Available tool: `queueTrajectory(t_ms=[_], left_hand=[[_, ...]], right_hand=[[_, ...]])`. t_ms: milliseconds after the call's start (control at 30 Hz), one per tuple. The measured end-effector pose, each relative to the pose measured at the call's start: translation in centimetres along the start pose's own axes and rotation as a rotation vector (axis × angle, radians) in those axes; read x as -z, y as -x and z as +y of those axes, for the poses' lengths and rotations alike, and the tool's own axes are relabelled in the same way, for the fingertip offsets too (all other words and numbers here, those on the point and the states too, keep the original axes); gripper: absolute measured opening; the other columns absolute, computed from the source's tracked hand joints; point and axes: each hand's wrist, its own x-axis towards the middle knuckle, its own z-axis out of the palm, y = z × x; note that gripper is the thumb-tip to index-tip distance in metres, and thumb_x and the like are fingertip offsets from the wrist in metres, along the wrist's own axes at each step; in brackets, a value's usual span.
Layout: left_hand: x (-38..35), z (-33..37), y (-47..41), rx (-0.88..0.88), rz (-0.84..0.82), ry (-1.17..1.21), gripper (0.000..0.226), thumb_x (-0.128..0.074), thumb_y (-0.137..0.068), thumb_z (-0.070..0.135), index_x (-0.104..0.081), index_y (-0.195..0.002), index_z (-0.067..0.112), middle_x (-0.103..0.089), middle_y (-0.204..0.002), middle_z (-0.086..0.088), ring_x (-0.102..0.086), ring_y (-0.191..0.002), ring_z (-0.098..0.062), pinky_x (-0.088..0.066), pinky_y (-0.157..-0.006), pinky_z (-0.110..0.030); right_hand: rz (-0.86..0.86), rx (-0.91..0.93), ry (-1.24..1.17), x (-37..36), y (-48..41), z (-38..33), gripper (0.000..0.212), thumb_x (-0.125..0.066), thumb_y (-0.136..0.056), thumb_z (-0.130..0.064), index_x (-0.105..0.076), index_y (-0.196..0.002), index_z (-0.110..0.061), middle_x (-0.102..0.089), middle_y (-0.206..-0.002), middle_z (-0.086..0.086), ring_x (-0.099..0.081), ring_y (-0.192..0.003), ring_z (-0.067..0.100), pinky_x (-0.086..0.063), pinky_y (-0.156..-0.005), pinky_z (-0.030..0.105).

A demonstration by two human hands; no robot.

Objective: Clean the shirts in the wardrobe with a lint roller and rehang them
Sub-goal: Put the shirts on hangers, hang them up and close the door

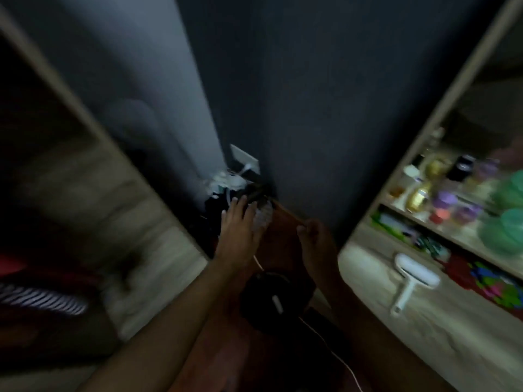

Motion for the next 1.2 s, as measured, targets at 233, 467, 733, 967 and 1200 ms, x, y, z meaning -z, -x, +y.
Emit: queueTrajectory(t_ms=[233,467,733,967,1200], left_hand=[[26.7,-12.2,7.0,0.067,0.495,-0.063,0.06,-0.05,-0.097,0.045,-0.043,-0.146,0.01,-0.035,-0.156,-0.015,-0.028,-0.148,-0.032,-0.029,-0.119,-0.049],[50.1,-14.6,13.6,-0.05,0.844,-0.391,0.054,-0.058,-0.096,0.04,-0.051,-0.14,0.008,-0.042,-0.15,-0.015,-0.04,-0.139,-0.03,-0.033,-0.117,-0.04],[65.2,-16.2,13.8,-0.071,0.963,-0.654,0.054,-0.059,-0.091,0.041,-0.056,-0.134,0.009,-0.05,-0.142,-0.016,-0.046,-0.132,-0.032,-0.04,-0.108,-0.042],[73.1,-21.5,11.4,0.456,0.596,-0.718,0.1,-0.046,-0.062,0.086,-0.048,-0.142,0.025,-0.046,-0.145,-0.01,-0.045,-0.132,-0.036,-0.04,-0.107,-0.054],[76.4,-23.7,9.6,0.614,0.337,-0.527,0.069,-0.077,-0.068,0.051,-0.057,-0.13,0.03,-0.066,-0.124,-0.001,-0.061,-0.112,-0.022,-0.05,-0.099,-0.033]], right_hand=[[-0.32,0.502,-0.19,-15.1,3.2,-23.6,0.017,-0.065,-0.091,-0.024,-0.061,-0.107,-0.02,-0.06,-0.09,-0.005,-0.056,-0.078,0.005,-0.049,-0.076,0.021],[-0.459,0.984,-0.33,-21.5,9.8,-47.1,0.025,-0.063,-0.094,-0.022,-0.061,-0.119,-0.018,-0.063,-0.111,0.0,-0.062,-0.097,0.007,-0.05,-0.077,0.016],[-0.468,1.33,-0.234,-24.3,12.5,-63.0,0.026,-0.065,-0.09,-0.027,-0.062,-0.116,-0.024,-0.061,-0.11,-0.005,-0.058,-0.1,0.004,-0.046,-0.085,0.017],[-0.458,1.484,0.077,-28.6,9.1,-70.3,0.043,-0.072,-0.082,-0.032,-0.059,-0.122,-0.025,-0.059,-0.115,0.001,-0.056,-0.109,0.016,-0.039,-0.09,0.021],[-0.582,1.592,0.478,-32.8,6.5,-73.7,0.069,-0.072,-0.077,-0.039,-0.042,-0.139,-0.036,-0.047,-0.138,0.002,-0.043,-0.125,0.023,-0.041,-0.105,0.038]])
